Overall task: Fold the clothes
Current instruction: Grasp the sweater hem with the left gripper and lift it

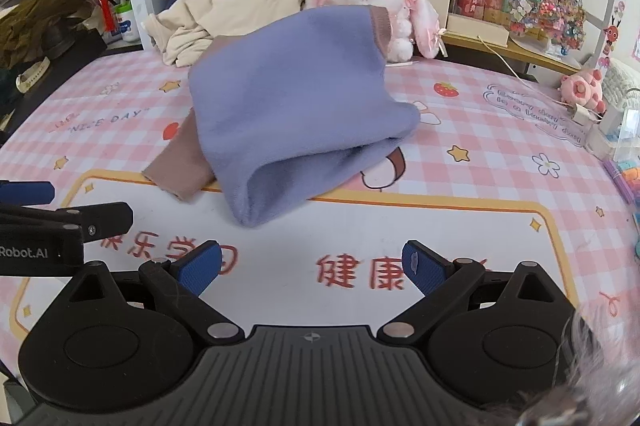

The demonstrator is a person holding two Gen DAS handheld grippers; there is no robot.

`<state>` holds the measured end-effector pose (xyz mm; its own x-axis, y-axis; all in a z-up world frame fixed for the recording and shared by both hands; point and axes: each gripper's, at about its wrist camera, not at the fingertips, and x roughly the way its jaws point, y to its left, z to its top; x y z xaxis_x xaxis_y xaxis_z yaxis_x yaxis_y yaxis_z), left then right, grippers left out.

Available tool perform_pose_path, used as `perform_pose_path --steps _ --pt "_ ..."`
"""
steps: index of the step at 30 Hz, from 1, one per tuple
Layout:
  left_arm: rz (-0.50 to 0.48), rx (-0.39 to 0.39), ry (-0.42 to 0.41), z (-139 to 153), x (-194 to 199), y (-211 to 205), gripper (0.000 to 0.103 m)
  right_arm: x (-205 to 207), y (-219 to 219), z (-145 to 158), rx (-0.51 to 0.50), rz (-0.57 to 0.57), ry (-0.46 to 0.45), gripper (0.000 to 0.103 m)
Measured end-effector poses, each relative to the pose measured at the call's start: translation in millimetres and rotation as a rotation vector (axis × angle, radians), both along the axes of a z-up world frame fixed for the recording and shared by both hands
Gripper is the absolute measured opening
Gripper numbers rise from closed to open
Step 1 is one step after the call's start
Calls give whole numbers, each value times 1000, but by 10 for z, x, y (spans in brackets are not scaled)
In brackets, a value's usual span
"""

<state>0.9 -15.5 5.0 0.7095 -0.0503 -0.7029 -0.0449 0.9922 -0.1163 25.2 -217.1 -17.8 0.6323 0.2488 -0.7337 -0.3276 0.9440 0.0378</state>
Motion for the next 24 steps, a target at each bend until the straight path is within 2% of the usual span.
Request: perform_pose_path --steps 2,6,10,14,16,18,20,21,23,24 --pt "3 -21 -12 -2 1 -63 103 30 -77 -10 0 12 3 98" --pt "26 -13 -4 -10 24 -230 103 117 -248 -32 23 36 4 98" --pt "47 23 7 0 63 -404 103 199 -369 -78 28 66 16 97" --pt "28 72 21 -20 183 -617 102 295 -523 -128 41 79 33 92" --pt "18 97 29 -59 305 -703 102 356 -647 -158 73 66 54 87" --pt "8 123 36 -98 428 -790 101 432 -793 -174 138 41 92 86" --pt "-1 148 44 -137 550 -876 91 518 -953 -172 237 17 143 86" --pt "-5 167 48 -162 612 -924 89 555 -1014 -166 269 8 159 86" --pt "-7 231 58 -240 738 -1030 75 612 -1110 -150 308 -5 180 85" --pt "-6 262 63 -280 797 -1076 71 633 -1149 -141 321 -10 186 83"
